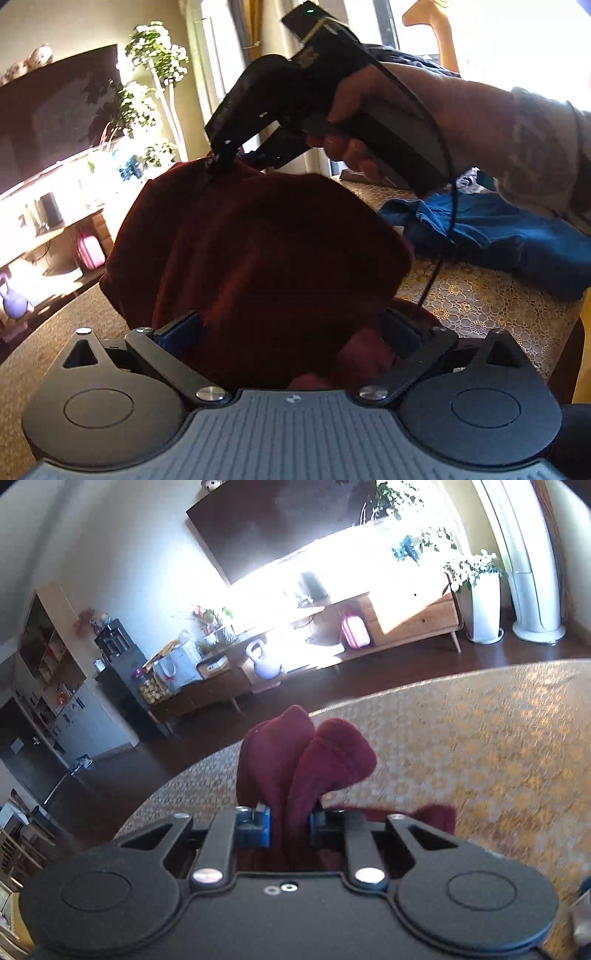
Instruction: Fold clothes
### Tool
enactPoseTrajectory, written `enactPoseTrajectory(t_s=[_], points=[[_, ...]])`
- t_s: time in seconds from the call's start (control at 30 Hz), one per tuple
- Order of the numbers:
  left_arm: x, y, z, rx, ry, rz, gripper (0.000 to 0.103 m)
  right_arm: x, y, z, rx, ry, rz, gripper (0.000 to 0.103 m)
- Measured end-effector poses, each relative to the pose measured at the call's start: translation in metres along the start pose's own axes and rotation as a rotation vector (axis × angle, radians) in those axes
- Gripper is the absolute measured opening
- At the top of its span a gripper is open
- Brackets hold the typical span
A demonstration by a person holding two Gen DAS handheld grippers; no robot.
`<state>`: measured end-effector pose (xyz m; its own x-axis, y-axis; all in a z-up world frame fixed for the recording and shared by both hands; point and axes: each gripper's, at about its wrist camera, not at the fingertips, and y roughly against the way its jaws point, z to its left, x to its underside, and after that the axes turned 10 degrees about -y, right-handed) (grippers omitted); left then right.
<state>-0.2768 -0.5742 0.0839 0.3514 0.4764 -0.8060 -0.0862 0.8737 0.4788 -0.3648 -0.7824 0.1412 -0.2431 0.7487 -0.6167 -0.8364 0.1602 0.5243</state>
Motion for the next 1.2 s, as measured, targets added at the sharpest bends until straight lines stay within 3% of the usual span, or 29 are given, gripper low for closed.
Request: enactPoseTrajectory(t_s=[0.07,0.17,0.27,0.37,0.47,0.6,0.8,0.9,1.03,1.13,1.2], points=[[-0.001,-0.012,-0.009,0.028,-0.037,0.021,0.103,-0.003,-0.008,-0.028,0.046,-0.042,0.028,0.103],[0.005,-0.025,-0.017,0.115,-0.048,0.055,0.102,0.018,-0.033,-0.087,0.104,-0.167,0.119,0.103],[0.015,-0.029,-0.030,0.120,-0.139,0.077,0.102,0.047,-0.037,-0.121,0.062,-0.255,0.123,0.103],[0.023,-0.031,-0.038,0.092,-0.219,0.077,0.103,0.055,-0.031,-0.132,-0.006,-0.297,0.084,0.103],[0.017,-0.019,-0.030,0.075,-0.202,0.036,0.102,0.044,-0.020,-0.116,0.009,-0.233,0.087,0.103],[0.007,0.007,-0.014,0.051,-0.165,-0.038,0.102,0.030,0.018,-0.083,0.102,-0.054,0.036,0.103],[0.010,0.025,-0.001,0.028,-0.159,-0.048,0.103,0.071,0.050,-0.011,0.033,0.200,0.039,0.103],[0.022,0.018,0.003,0.021,-0.109,0.008,0.103,0.094,0.059,0.025,-0.015,0.314,0.057,0.103],[0.035,0.017,-0.015,0.065,-0.185,0.000,0.102,0.116,0.036,0.048,-0.032,0.369,0.103,0.103],[0.044,0.016,-0.029,0.081,-0.255,0.015,0.102,0.125,0.028,0.035,0.031,0.335,0.133,0.103],[0.046,0.018,-0.031,0.132,-0.235,0.009,0.102,0.135,0.029,0.014,0.070,0.288,0.156,0.103]])
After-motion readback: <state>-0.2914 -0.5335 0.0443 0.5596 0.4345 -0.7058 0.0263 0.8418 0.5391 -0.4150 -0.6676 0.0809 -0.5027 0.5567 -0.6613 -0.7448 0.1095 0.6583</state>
